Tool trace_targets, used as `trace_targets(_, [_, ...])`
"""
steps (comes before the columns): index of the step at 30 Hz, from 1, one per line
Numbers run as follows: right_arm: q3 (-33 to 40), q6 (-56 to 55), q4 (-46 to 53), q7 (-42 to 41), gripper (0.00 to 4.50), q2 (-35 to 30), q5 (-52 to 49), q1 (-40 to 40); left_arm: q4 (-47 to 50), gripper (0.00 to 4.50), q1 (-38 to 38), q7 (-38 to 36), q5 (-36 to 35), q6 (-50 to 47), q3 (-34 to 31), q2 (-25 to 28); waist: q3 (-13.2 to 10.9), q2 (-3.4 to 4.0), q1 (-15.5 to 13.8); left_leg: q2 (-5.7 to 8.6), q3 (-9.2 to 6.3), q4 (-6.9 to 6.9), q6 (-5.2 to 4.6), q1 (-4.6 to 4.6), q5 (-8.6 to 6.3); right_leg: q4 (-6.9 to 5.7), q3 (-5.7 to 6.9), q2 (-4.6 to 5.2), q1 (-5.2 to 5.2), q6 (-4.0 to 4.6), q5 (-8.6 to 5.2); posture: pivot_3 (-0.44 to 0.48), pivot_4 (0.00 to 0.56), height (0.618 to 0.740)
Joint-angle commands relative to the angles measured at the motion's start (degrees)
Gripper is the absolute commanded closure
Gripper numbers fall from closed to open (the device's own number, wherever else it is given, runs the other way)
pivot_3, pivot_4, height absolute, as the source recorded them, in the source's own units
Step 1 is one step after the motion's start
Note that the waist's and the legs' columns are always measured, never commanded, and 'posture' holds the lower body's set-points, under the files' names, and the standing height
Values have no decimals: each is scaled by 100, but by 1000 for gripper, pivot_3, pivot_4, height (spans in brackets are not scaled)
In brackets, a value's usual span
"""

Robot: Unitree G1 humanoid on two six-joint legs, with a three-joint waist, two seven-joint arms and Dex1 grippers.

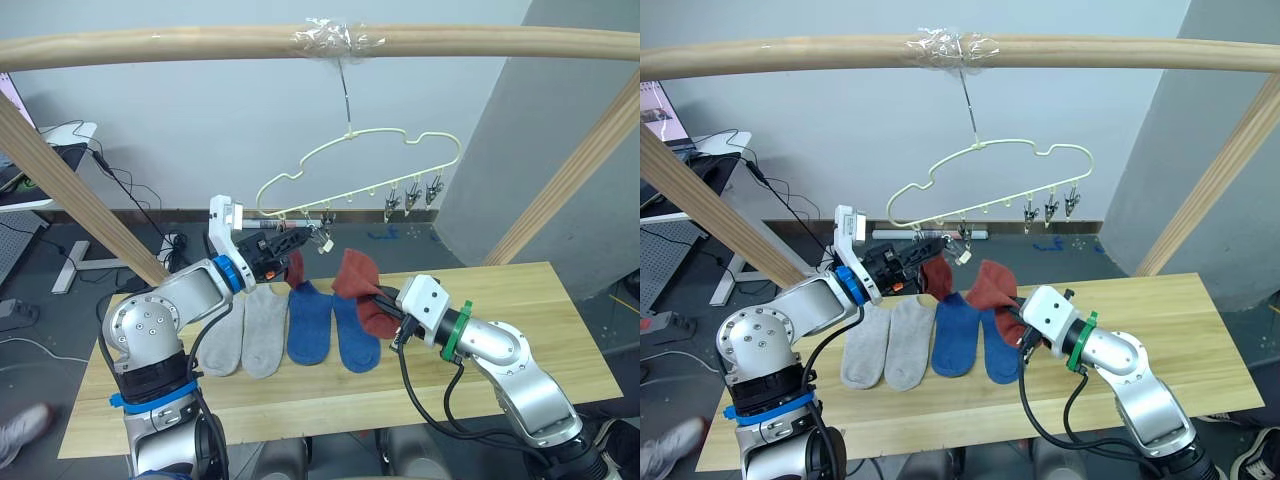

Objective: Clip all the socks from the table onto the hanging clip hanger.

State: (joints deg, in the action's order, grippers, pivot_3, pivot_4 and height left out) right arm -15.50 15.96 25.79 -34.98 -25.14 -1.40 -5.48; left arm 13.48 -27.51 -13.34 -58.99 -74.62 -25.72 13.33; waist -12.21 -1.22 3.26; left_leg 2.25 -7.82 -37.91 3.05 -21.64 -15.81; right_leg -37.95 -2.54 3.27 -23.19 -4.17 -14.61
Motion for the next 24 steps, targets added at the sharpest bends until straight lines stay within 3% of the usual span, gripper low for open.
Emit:
trace_targets(1, [-51,-168,234,-139,4474,-15,-110,-29,43,4500,39,200,-285,-127,-61,46,0,0,-3,0,-1,1,1,-1,0,1,0,0,0,0,0,-67,201,740])
trace_targets(24, [-136,-4,-42,-262,4474,201,-335,-185,-86,4500,86,892,-1411,248,182,199,-2,0,-14,1,-2,4,4,-6,2,6,-1,1,-4,1,0,-69,200,740])
